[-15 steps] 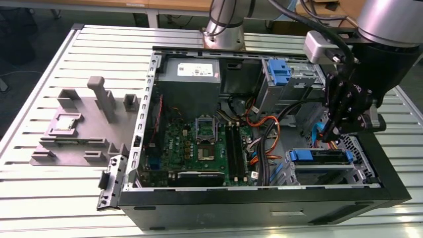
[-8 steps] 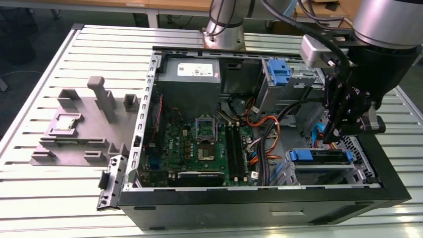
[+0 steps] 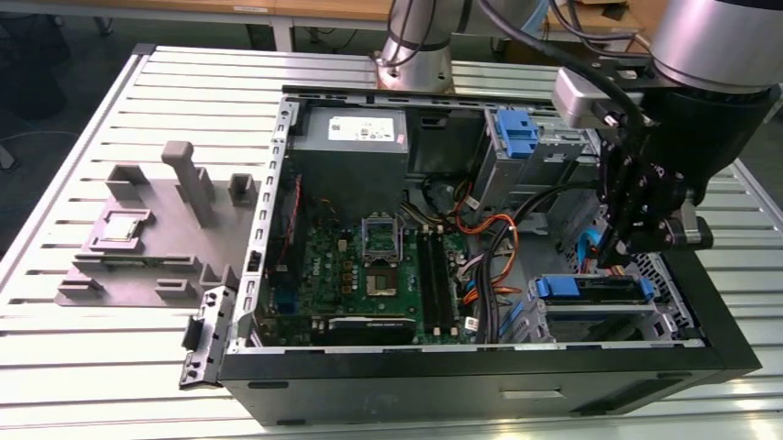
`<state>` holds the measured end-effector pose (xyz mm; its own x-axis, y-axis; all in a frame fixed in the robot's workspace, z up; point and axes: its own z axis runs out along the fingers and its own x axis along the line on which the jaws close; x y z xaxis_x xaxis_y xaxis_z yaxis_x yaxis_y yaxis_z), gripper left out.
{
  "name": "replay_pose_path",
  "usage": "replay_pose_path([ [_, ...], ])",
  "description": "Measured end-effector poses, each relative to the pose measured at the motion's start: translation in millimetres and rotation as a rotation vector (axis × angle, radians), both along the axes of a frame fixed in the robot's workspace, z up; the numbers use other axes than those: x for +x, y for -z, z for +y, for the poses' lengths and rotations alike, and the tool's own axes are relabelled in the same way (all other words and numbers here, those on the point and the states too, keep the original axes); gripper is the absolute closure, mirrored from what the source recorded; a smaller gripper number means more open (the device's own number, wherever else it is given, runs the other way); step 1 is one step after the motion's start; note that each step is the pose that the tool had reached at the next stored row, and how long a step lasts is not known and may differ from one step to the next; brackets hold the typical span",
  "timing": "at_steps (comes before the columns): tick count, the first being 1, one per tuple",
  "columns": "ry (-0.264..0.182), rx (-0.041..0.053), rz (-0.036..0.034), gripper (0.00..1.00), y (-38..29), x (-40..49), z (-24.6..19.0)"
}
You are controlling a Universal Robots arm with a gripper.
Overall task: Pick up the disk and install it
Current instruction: 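Insert the second disk wire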
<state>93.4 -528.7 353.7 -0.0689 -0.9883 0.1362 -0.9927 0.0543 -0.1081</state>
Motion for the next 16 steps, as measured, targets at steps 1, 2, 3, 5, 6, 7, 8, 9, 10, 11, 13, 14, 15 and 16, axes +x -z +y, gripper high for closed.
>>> replay_pose_path([
  [1, 0.0, 0.0001, -0.0004, 0.84, 0.1, -0.1, -0.9],
  [2, 0.0, 0.0, -0.0011, 0.84, 0.0, -0.1, -1.6],
  [3, 0.0, 0.0001, -0.0026, 0.84, 0.0, -0.3, -2.1],
  [5, 0.0, 0.0009, -0.0062, 0.84, 0.0, -0.7, -2.6],
  [6, 0.0, 0.0032, -0.0082, 0.84, 0.0, -0.9, -2.7],
  [7, 0.0, 0.0069, -0.0102, 0.84, 0.2, -1.2, -2.9],
  [8, 0.0, 0.0126, -0.0127, 0.84, 0.4, -1.4, -3.1],
  [9, 0.0, 0.0211, -0.0153, 0.84, 0.6, -1.7, -3.4],
  [10, 0.0, 0.0305, -0.0179, 0.84, 0.7, -1.8, -3.9],
  [11, 0.0, 0.038, -0.0197, 0.84, 1.0, -1.8, -4.5],
  [13, 0.0, 0.0463, -0.0219, 0.84, 1.8, -2.0, -7.0],
  [14, 0.0, 0.0479, -0.0226, 0.84, 2.1, -2.1, -9.0],
  [15, 0.0, 0.0484, -0.0232, 0.84, 2.4, -2.2, -10.7],
  [16, 0.0, 0.049, -0.0239, 0.84, 2.6, -2.3, -12.6],
])
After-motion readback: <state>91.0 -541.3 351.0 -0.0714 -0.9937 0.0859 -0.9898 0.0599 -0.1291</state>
